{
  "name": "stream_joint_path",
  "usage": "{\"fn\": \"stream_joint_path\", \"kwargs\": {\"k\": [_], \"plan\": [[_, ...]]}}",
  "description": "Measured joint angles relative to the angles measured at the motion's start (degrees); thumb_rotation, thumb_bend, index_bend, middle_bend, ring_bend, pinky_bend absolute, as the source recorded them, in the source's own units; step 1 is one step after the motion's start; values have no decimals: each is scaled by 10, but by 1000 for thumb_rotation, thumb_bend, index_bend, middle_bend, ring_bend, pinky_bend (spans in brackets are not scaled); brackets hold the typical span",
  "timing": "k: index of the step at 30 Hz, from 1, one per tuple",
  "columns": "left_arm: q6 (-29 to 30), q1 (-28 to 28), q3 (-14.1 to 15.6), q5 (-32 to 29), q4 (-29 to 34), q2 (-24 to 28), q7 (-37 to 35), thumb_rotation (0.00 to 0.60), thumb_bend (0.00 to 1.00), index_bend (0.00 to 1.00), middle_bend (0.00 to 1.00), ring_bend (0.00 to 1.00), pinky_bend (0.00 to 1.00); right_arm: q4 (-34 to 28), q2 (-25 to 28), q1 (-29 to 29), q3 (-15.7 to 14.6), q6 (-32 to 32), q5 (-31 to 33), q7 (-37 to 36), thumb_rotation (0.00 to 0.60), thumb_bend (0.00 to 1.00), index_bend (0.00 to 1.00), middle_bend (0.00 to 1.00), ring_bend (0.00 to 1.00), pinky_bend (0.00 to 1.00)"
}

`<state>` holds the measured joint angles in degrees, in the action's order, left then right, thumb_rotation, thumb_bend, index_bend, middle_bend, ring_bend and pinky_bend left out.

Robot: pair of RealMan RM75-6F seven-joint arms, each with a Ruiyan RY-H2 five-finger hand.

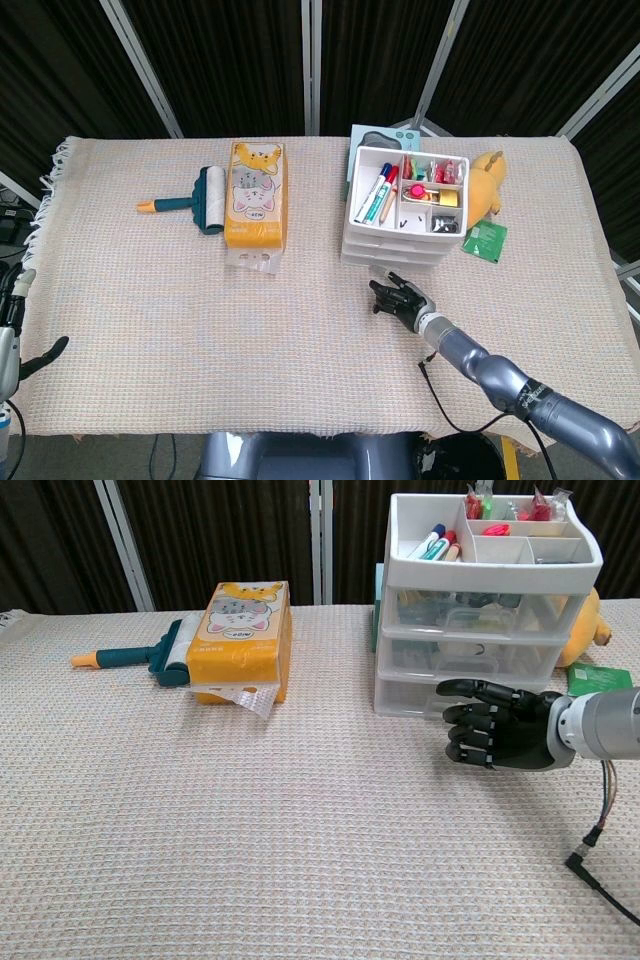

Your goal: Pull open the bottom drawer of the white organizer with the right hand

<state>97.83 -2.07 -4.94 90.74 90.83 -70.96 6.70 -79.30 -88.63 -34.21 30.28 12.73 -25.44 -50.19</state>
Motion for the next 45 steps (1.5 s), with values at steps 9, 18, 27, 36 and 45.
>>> {"fn": "stream_joint_path", "kwargs": {"k": [9,18,27,36,45], "plan": [[2,2,2,5,0,2,-7,600,32,0,0,0,0,22,-15,2,7,10,10,-9,600,272,221,785,781,662],[1,3,3,8,-1,2,-9,600,32,0,0,0,0,38,-30,4,21,-2,25,-26,600,283,269,795,783,662],[-2,4,4,9,-1,3,-11,600,32,0,0,0,0,61,-38,0,28,-33,38,-36,600,294,323,801,785,662],[-7,2,5,10,-1,2,-7,600,32,0,0,0,0,64,-33,-3,22,-48,48,-42,600,300,354,804,788,662],[-2,5,8,15,5,3,-4,600,31,0,0,0,0,38,-17,10,20,-46,46,-40,600,303,284,803,788,662]]}}
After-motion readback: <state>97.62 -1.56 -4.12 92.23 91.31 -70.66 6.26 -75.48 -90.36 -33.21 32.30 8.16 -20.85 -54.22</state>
